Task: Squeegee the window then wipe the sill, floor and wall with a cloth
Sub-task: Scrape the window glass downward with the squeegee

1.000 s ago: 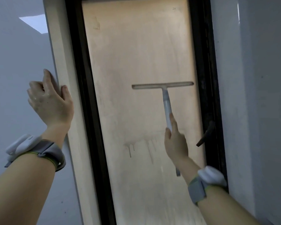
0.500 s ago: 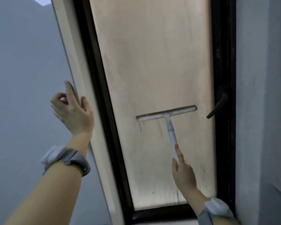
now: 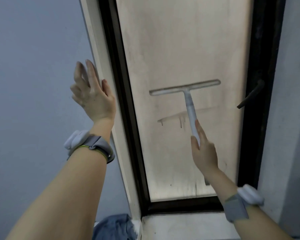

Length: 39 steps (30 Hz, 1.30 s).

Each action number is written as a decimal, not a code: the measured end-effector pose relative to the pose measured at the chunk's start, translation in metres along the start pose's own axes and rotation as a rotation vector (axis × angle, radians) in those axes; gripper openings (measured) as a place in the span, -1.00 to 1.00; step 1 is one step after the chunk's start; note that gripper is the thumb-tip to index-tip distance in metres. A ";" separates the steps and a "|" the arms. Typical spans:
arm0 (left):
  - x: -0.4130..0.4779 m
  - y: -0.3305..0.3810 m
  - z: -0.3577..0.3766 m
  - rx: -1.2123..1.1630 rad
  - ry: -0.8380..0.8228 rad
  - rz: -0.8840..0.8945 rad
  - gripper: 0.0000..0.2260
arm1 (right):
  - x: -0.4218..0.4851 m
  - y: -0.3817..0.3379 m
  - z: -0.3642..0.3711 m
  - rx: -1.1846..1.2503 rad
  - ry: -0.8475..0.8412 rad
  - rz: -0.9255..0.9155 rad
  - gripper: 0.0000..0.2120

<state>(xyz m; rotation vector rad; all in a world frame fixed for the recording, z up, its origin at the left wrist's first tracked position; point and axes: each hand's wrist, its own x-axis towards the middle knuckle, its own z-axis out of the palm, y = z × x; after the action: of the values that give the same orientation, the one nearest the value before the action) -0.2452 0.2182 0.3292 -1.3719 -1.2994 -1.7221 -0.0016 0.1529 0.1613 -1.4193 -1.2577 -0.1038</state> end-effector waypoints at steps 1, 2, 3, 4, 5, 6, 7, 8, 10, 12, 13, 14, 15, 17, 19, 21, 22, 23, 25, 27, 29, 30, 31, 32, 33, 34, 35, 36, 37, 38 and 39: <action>0.000 0.000 0.001 -0.001 0.001 0.000 -0.54 | 0.012 -0.008 0.001 0.009 0.012 -0.021 -0.48; 0.001 -0.002 0.002 -0.008 -0.001 -0.002 -0.54 | 0.022 -0.015 0.006 0.013 0.022 -0.036 -0.49; 0.001 -0.004 0.003 -0.017 0.006 0.002 -0.54 | 0.028 -0.020 0.009 0.011 0.031 -0.044 -0.49; 0.000 -0.002 0.003 -0.022 0.014 0.010 -0.54 | 0.032 -0.021 0.009 0.000 0.037 -0.052 -0.50; -0.001 -0.003 0.004 -0.024 0.018 0.016 -0.54 | 0.031 -0.018 0.014 -0.011 0.040 -0.054 -0.49; -0.001 -0.004 0.004 -0.028 0.021 0.020 -0.53 | 0.026 -0.014 0.019 -0.023 0.038 -0.055 -0.49; -0.001 -0.005 0.005 -0.032 0.028 0.025 -0.53 | 0.019 -0.007 0.024 -0.037 0.030 -0.059 -0.48; -0.001 -0.006 0.005 -0.034 0.033 0.028 -0.53 | 0.008 0.003 0.029 -0.055 0.014 -0.061 -0.47; 0.000 -0.007 0.006 -0.040 0.037 0.038 -0.53 | -0.017 0.022 0.039 -0.086 -0.021 -0.035 -0.44; 0.000 -0.006 0.006 -0.033 0.038 0.044 -0.53 | -0.046 0.041 0.045 -0.112 -0.058 0.016 -0.41; 0.000 -0.005 0.005 -0.028 0.038 0.045 -0.53 | -0.062 0.048 0.046 -0.126 -0.082 0.044 -0.40; 0.000 -0.006 0.005 -0.026 0.036 0.044 -0.53 | -0.077 0.055 0.047 -0.141 -0.101 0.078 -0.39; 0.000 -0.006 0.005 -0.027 0.033 0.044 -0.53 | -0.090 0.059 0.047 -0.153 -0.123 0.116 -0.40; 0.000 -0.006 0.004 -0.015 0.026 0.039 -0.53 | -0.109 0.065 0.046 -0.170 -0.158 0.163 -0.43; -0.001 -0.003 0.002 -0.015 0.005 0.027 -0.52 | -0.116 0.063 0.041 -0.187 -0.166 0.186 -0.44; -0.001 -0.003 0.001 -0.006 -0.012 0.014 -0.52 | -0.116 0.059 0.036 -0.184 -0.165 0.171 -0.45; -0.001 -0.003 0.001 -0.004 -0.017 0.015 -0.52 | -0.115 0.057 0.031 -0.166 -0.162 0.171 -0.46; -0.001 -0.003 0.000 0.000 -0.021 0.014 -0.52 | -0.113 0.055 0.027 -0.145 -0.162 0.160 -0.46; -0.003 0.000 0.000 0.001 -0.033 0.003 -0.52 | -0.103 0.051 0.015 -0.129 -0.142 0.117 -0.46; -0.003 -0.001 -0.001 0.011 -0.039 0.004 -0.52 | -0.083 0.044 0.004 -0.099 -0.091 0.073 -0.46; -0.003 0.002 -0.002 0.024 -0.050 0.000 -0.52 | -0.053 0.040 -0.014 -0.059 -0.041 0.065 -0.46; -0.002 0.003 -0.002 0.028 -0.052 -0.006 -0.52 | -0.037 0.037 -0.022 -0.044 -0.023 0.063 -0.45; -0.001 0.003 -0.003 0.029 -0.050 -0.014 -0.52 | -0.021 0.034 -0.029 -0.025 -0.007 0.073 -0.46; -0.001 0.002 -0.003 0.036 -0.046 -0.020 -0.52 | -0.008 0.032 -0.035 -0.008 0.001 0.087 -0.48; 0.000 0.002 -0.003 0.039 -0.041 -0.020 -0.52 | 0.004 0.031 -0.038 -0.005 0.005 0.093 -0.50; -0.001 0.001 -0.003 0.033 -0.045 -0.020 -0.52 | 0.008 0.033 -0.040 -0.018 0.009 0.102 -0.52; -0.001 0.001 -0.003 0.035 -0.040 -0.014 -0.52 | 0.012 0.035 -0.040 -0.022 0.005 0.103 -0.53; -0.001 0.002 -0.003 0.041 -0.032 -0.010 -0.53 | 0.011 0.040 -0.038 -0.021 -0.005 0.097 -0.53; -0.002 0.002 -0.003 0.039 -0.029 -0.014 -0.53 | 0.006 0.045 -0.036 -0.026 -0.014 0.097 -0.52; -0.002 0.002 -0.002 0.045 -0.023 -0.017 -0.53 | -0.001 0.052 -0.031 -0.024 -0.028 0.099 -0.50; -0.002 0.002 0.000 0.050 -0.019 -0.020 -0.53 | -0.009 0.060 -0.026 -0.021 -0.039 0.105 -0.49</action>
<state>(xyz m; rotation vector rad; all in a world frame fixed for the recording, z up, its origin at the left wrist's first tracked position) -0.2432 0.2169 0.3274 -1.3536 -1.3620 -1.6824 0.0523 0.1432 0.1242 -1.5094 -1.2141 -0.0178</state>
